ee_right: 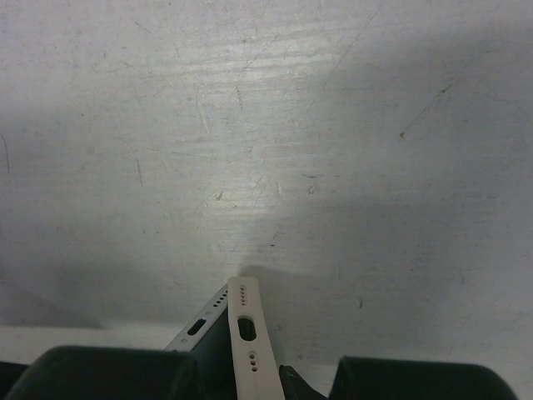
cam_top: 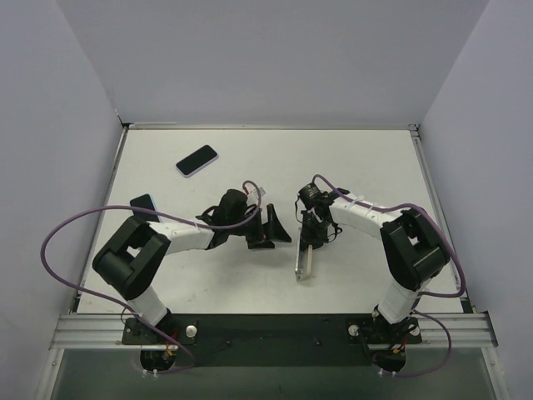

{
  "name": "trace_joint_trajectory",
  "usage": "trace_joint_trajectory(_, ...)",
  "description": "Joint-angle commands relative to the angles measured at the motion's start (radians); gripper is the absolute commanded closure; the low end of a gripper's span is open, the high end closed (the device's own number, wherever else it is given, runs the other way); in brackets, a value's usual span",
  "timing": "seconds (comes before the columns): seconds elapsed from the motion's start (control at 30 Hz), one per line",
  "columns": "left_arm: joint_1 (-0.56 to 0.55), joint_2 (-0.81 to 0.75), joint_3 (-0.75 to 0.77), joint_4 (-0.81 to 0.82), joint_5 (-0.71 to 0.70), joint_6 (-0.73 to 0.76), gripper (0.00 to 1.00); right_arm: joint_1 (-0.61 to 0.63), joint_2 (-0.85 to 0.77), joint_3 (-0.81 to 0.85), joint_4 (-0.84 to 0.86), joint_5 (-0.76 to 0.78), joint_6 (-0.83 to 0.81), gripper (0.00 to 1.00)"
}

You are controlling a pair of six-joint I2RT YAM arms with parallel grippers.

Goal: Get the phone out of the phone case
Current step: Remove the phone case from the phone.

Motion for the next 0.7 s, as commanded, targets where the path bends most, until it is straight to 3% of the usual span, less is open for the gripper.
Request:
trace_joint_trajectory(0.0,-0.073,-0.002,-0.01,0.185,0.053,-0.026,0.03,0.007,0.053,-0.044,-0.028,0.013,0.006,0.88)
trace_joint_trajectory(0.17,-0.125,0.022,0.011,0.163,0.038,-0.003,0.04,0.007,0.057,-0.034,-0.025,0.001,0.005,0.87)
trace_joint_trajectory(0.3,-0.153,0.045,0.046,0.021,-0.031,0.052,0.09,0.007,0.056,-0.024,-0.025,-0.013,0.008,0.87)
trace_joint_trajectory(0.67,-0.221,0.098,0.148,-0.106,-0.122,0.083,0.25,0.007,0.057,-0.018,-0.027,-0.026,0.008,0.88)
